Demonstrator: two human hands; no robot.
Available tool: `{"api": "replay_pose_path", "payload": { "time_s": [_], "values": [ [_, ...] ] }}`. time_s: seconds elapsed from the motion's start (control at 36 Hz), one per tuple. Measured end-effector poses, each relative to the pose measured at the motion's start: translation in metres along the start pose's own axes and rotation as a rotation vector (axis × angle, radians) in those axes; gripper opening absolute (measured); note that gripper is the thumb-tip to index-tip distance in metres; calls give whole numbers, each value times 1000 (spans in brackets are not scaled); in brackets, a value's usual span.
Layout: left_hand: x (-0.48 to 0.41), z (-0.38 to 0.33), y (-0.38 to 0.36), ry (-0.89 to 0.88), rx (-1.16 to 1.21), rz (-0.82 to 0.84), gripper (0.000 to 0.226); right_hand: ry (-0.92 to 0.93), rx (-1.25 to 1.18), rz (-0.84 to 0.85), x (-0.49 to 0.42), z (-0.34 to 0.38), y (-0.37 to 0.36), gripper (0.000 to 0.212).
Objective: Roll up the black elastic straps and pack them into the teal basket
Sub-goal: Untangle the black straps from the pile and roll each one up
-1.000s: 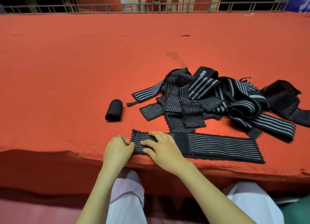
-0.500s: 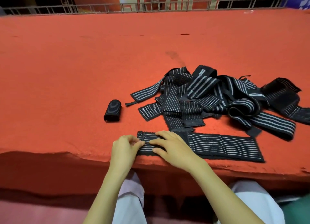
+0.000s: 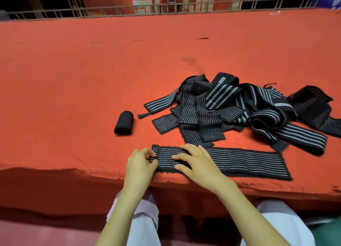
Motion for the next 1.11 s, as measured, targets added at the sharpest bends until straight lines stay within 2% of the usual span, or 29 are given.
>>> {"api": "replay_pose_path", "payload": {
  "time_s": [0.19,0.31,0.47,0.56,0.64,0.75,0.92,1.11],
  "values": [
    [10,-20,-17,-139,-49,-97,18,5,-18,-18,4,-3,-1,36],
    [8,-20,-21,-174,2,-50,14,12,-12,-15,9,-5,1,37],
    [9,-25,-23,-222,-29,114,26,6,-16,-13,11,-6,3,38],
    [4,-21,-18,-151,117,154,31,6,-20,-12,11,-5,4,38],
    [1,-11,-14,-57,244,106,28,2,-12,-2,12,-3,5,38],
    [0,-6,-18,3,196,66,23,-23,33,12,12,-1,7,38],
    [-4,-13,-16,30,31,125,17,9,37,47,9,12,6,37],
    [-8,-2,-6,96,159,134,19,-6,8,-5,-1,24,1,27]
  ]
}}
Point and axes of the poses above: each hand's wrist, its own x-axis away from the middle knuckle, its own y-axis out of the back of the hand, z = x × y, the point moved 4 cm from there along -x, towards the middle knuckle, and after that the axes turned 5 degrees about z, right-handed, at the moved point
